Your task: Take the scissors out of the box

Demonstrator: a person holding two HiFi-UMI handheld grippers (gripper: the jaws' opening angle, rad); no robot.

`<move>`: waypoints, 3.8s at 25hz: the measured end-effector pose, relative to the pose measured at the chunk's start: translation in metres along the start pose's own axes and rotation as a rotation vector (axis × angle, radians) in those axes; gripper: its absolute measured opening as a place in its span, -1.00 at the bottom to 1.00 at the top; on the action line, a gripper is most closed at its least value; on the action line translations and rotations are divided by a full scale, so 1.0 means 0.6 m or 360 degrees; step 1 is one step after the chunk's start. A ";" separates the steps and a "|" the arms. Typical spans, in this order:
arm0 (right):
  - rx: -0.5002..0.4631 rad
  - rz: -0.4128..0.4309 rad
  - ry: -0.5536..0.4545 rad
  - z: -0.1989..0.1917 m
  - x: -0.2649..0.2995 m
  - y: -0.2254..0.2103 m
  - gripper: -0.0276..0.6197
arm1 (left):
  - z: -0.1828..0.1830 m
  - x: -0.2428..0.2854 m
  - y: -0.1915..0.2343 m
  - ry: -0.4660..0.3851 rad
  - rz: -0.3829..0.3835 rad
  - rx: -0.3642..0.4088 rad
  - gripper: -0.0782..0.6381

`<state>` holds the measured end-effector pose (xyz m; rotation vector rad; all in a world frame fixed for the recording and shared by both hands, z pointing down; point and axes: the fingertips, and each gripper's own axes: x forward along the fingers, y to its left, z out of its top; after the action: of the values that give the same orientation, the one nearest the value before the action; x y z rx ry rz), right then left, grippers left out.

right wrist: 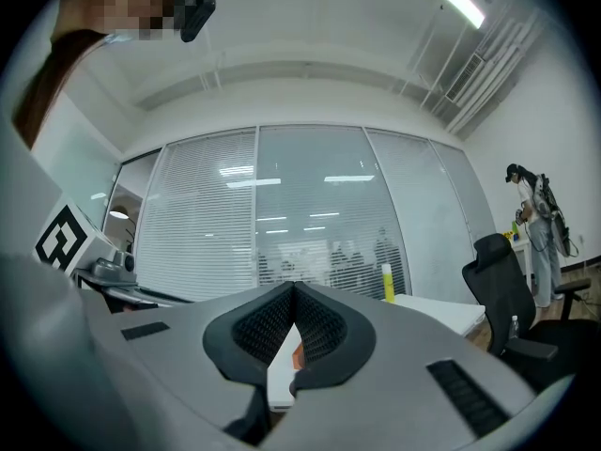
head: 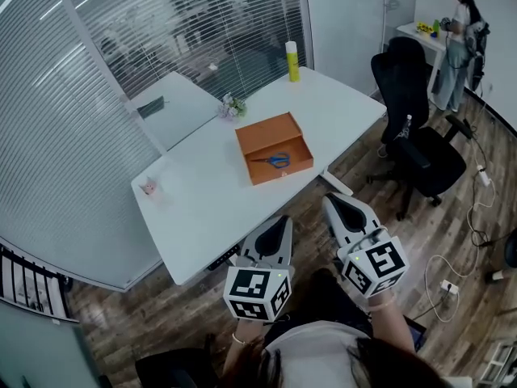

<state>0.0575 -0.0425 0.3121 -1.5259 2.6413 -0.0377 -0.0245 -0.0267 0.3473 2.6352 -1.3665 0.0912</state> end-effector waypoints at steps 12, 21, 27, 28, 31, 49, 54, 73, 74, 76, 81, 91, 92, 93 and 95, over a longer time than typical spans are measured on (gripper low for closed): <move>-0.0015 0.0022 0.0021 -0.010 0.058 -0.030 -0.83 | 0.001 0.051 0.028 0.0016 0.0001 -0.0003 -0.73; -0.0018 0.0045 0.0049 -0.017 0.106 -0.065 -0.83 | 0.010 0.106 0.049 0.0026 -0.0006 0.0002 -0.73; -0.0034 0.0070 0.0083 -0.030 0.142 -0.090 -0.83 | 0.012 0.148 0.068 0.0037 0.0007 0.0010 -0.73; -0.0039 0.0078 0.0091 -0.033 0.150 -0.094 -0.83 | 0.013 0.155 0.072 0.0040 0.0011 0.0010 -0.73; -0.0062 0.0107 0.0117 -0.039 0.180 -0.101 -0.82 | 0.016 0.176 0.093 0.0047 0.0027 0.0007 -0.73; -0.0123 0.0282 0.0242 -0.078 0.320 -0.134 -0.82 | 0.030 0.272 0.182 0.0047 0.0113 -0.0020 -0.73; -0.0129 0.0364 0.0276 -0.091 0.353 -0.133 -0.82 | 0.032 0.285 0.203 0.0025 0.0136 -0.0017 -0.73; -0.0270 0.0650 0.0552 -0.180 0.445 -0.136 -0.73 | 0.040 0.311 0.267 -0.0066 0.0239 -0.0032 -0.73; -0.0282 0.0665 0.0569 -0.184 0.449 -0.136 -0.73 | 0.041 0.312 0.269 -0.0073 0.0242 -0.0033 -0.73; -0.0299 0.0694 0.0603 -0.194 0.455 -0.135 -0.72 | 0.041 0.315 0.274 -0.0080 0.0248 -0.0037 -0.73; -0.0356 0.0747 0.0694 -0.229 0.473 -0.141 -0.71 | 0.039 0.324 0.288 -0.0104 0.0250 -0.0048 -0.73; -0.0437 0.0866 0.0897 -0.300 0.508 -0.152 -0.66 | 0.022 0.347 0.318 -0.0105 0.0319 -0.0069 -0.73; -0.0447 0.0878 0.0920 -0.308 0.510 -0.153 -0.66 | 0.021 0.349 0.321 -0.0103 0.0324 -0.0072 -0.73; -0.0458 0.0891 0.0943 -0.316 0.513 -0.153 -0.65 | 0.019 0.351 0.324 -0.0101 0.0330 -0.0078 -0.73; -0.0469 0.0914 0.0985 -0.332 0.518 -0.154 -0.64 | 0.016 0.355 0.330 -0.0101 0.0344 -0.0087 -0.73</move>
<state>-0.0353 -0.3623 0.4959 -0.8273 3.6261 -0.0963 -0.0635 -0.3119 0.3908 2.4581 -1.6464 -0.0028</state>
